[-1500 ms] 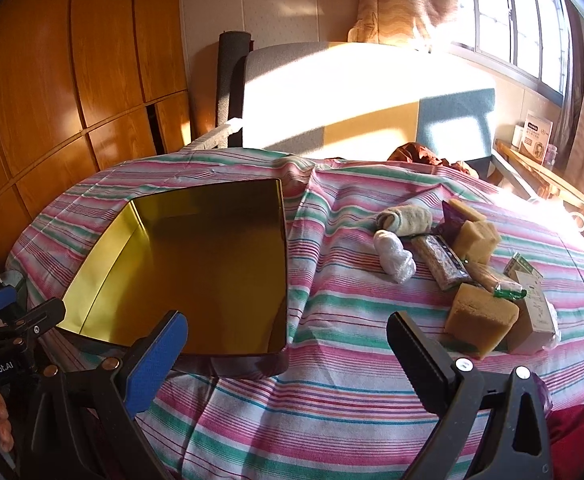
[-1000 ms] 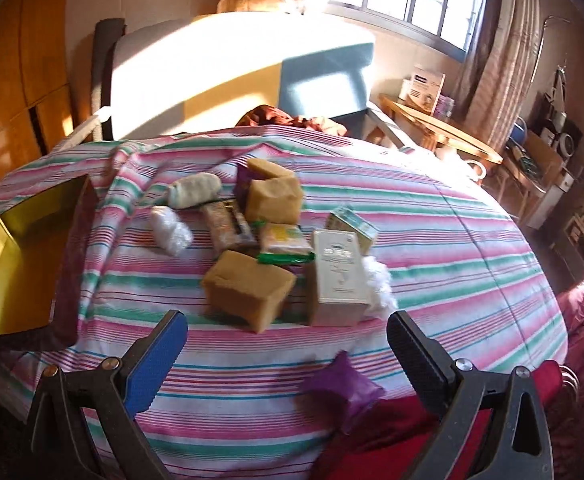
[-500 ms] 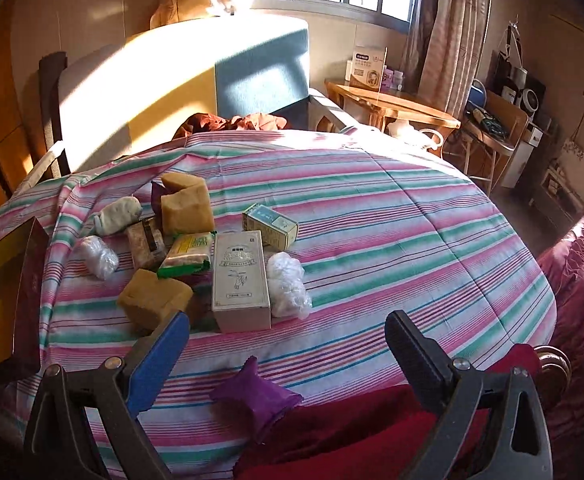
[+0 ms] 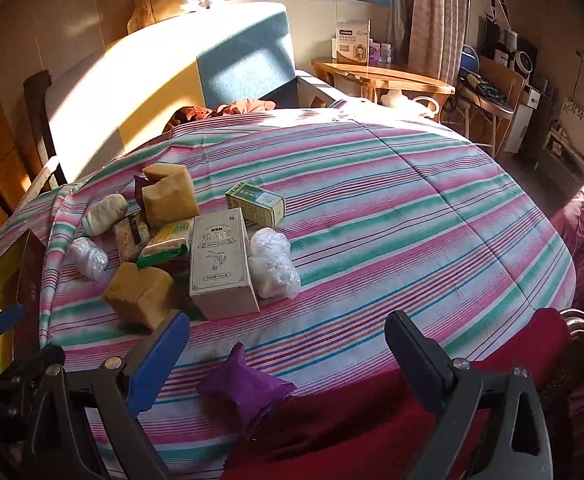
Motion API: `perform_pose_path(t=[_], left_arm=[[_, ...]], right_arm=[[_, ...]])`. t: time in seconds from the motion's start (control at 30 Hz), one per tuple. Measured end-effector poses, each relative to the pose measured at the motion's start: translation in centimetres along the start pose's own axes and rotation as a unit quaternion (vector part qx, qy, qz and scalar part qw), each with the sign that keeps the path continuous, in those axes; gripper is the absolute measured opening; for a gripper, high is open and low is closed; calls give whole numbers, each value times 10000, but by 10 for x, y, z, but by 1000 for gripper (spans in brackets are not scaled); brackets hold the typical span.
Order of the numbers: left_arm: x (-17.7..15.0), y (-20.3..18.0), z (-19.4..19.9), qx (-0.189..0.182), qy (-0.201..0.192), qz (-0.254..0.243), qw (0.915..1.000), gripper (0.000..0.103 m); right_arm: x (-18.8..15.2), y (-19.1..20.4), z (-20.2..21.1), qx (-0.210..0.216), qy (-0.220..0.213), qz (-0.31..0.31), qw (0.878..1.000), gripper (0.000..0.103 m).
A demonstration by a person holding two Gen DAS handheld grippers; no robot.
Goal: Organize objects
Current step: 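Grasp the yellow sponge with the left tool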
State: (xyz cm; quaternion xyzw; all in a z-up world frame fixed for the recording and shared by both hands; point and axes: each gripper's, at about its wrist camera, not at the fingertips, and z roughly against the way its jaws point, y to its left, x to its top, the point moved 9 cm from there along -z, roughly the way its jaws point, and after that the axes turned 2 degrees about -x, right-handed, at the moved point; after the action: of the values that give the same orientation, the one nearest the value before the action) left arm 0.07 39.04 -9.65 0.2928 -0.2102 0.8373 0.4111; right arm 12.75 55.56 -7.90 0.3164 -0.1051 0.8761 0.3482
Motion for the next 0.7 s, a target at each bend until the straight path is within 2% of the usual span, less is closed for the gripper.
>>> perform_pose_path(t=[0.13,0.37,0.53,0.57,0.63,0.7], left_arm=[[7,-8,-27,-110,139,21,9998,103],[13,-16,-70,-36,361,-185,9992,103],[16,-12,-98,131,464,-220,9986,102],[16,-11,-100,32,476,-193,9987,100],[14,-14,-99,-254,497,-138,9983,84],[13,-18,-92,-316,410,-227,9984,77]], right_arm=[[0,-4,0,116,-10,-153,9998,99],[-3,-13,-5,277,93,-558,9980,93],[2,-9,-1,3,16,-289,9996,93],[5,-7,2,-32,-83,-221,9997,93],[11,-1,4,38,-117,-17,9999,93],[18,1,6,-95,-170,136,9997,93]])
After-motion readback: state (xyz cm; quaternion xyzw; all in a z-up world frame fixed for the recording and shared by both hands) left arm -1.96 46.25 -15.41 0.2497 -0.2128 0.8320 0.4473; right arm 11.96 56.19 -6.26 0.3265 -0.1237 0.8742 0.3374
